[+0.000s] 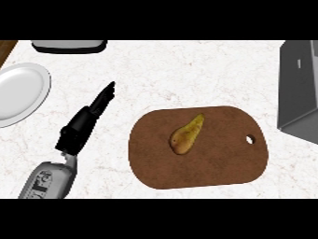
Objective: Pick the eggplant from the cutting board and place it in the cardboard box
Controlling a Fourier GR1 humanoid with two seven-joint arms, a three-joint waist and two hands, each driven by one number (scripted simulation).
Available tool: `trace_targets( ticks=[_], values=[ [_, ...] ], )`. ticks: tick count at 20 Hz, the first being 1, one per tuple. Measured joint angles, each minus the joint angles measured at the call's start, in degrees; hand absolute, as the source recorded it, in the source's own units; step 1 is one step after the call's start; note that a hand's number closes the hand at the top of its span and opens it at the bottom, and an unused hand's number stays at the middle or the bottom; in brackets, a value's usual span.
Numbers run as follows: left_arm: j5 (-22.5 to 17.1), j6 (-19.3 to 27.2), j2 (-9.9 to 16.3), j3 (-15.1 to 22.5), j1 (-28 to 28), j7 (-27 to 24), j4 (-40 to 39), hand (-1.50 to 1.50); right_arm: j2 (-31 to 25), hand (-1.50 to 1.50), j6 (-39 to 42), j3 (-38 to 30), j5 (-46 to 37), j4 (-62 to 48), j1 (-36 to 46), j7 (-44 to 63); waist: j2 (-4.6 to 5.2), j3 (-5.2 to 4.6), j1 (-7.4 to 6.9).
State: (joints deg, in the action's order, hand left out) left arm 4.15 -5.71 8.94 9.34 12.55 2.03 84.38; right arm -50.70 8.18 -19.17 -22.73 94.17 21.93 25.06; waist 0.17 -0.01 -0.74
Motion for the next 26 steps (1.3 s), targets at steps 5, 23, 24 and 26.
trace_targets(
  ticks=[5,23,24,26],
  values=[
    [0.16,-0.51,-0.43,-0.06,-0.33,1.42,1.99,0.0,0.39,1.5,-3.5,3.03,-5.77,-12.69,5.26,-6.09,0.04,0.0,-0.26],
    [0.99,-1.98,-1.28,-0.87,-0.12,2.57,3.11,0.0,7.86,-1.5,-11.86,3.54,-12.01,-56.16,20.4,-21.6,0.36,0.09,-0.82],
    [0.94,-2.22,-1.14,-1.09,-0.47,2.29,3.19,0.0,8.08,-1.5,-11.9,3.15,-11.71,-57.69,20.94,-22.53,0.31,0.09,-0.71],
    [1.68,-1.66,-1.96,-0.08,-1.39,2.65,4.02,0.0,8.11,-1.5,-12.54,1.59,-10.58,-61.23,22.28,-25.52,0.36,0.12,-0.9]
  ],
)
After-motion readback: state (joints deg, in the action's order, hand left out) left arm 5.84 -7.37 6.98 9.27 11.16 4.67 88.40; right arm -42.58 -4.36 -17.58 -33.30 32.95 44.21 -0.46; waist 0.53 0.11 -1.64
